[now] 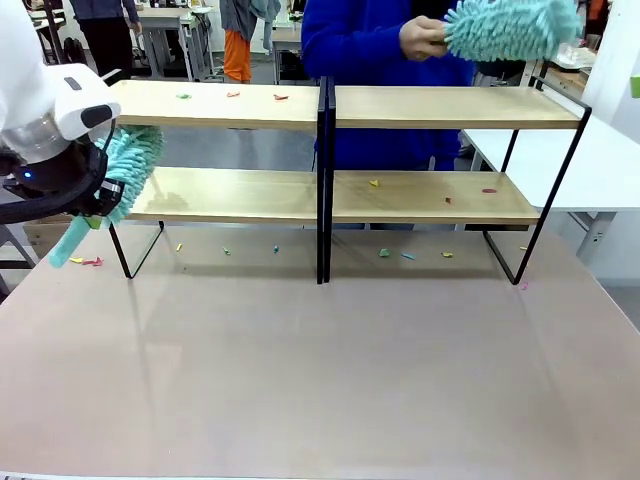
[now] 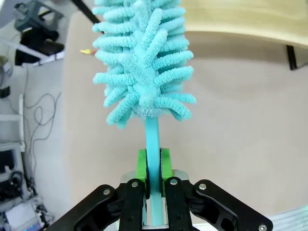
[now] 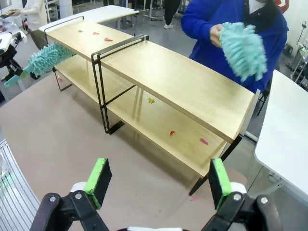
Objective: Clean the shelves.
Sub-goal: Clean a randomly selected level of the Shelf with the Duster, then clean another randomly selected level of the Shelf with the Duster.
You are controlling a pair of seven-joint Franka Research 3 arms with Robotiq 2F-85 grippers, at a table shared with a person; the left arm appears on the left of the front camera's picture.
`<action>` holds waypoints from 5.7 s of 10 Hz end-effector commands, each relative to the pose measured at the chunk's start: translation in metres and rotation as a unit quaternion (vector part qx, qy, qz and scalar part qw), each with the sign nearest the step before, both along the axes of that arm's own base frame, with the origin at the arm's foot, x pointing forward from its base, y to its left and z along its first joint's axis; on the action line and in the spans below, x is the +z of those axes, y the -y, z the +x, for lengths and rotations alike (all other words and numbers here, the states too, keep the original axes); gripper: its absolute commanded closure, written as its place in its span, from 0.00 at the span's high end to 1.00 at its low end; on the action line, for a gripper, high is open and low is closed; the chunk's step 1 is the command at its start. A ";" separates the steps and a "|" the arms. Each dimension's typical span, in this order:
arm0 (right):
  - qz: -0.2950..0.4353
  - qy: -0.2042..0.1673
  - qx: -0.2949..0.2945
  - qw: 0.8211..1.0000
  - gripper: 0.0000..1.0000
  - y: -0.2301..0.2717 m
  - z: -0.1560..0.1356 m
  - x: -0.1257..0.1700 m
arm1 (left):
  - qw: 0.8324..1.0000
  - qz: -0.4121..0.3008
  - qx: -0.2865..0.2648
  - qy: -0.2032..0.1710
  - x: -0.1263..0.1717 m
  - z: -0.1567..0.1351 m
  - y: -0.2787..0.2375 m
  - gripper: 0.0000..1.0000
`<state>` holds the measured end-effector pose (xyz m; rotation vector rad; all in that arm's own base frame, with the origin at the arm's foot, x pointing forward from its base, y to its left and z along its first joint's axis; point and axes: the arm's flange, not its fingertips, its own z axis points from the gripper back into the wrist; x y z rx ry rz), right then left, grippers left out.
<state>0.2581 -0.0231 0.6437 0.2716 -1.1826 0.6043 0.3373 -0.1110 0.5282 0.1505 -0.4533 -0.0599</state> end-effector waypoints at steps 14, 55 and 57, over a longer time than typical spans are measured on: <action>-0.001 0.001 0.001 1.000 1.00 0.000 0.000 0.000 | 0.774 -0.403 -0.482 0.073 0.134 -0.148 -0.306 0.13; -0.001 0.001 0.001 1.000 1.00 0.000 0.000 0.000 | 0.902 -0.111 -0.369 -0.196 -0.044 -0.057 0.249 0.13; -0.001 0.001 0.001 1.000 1.00 0.000 0.000 0.000 | 0.910 -0.070 -0.329 -0.241 -0.065 -0.050 0.277 0.13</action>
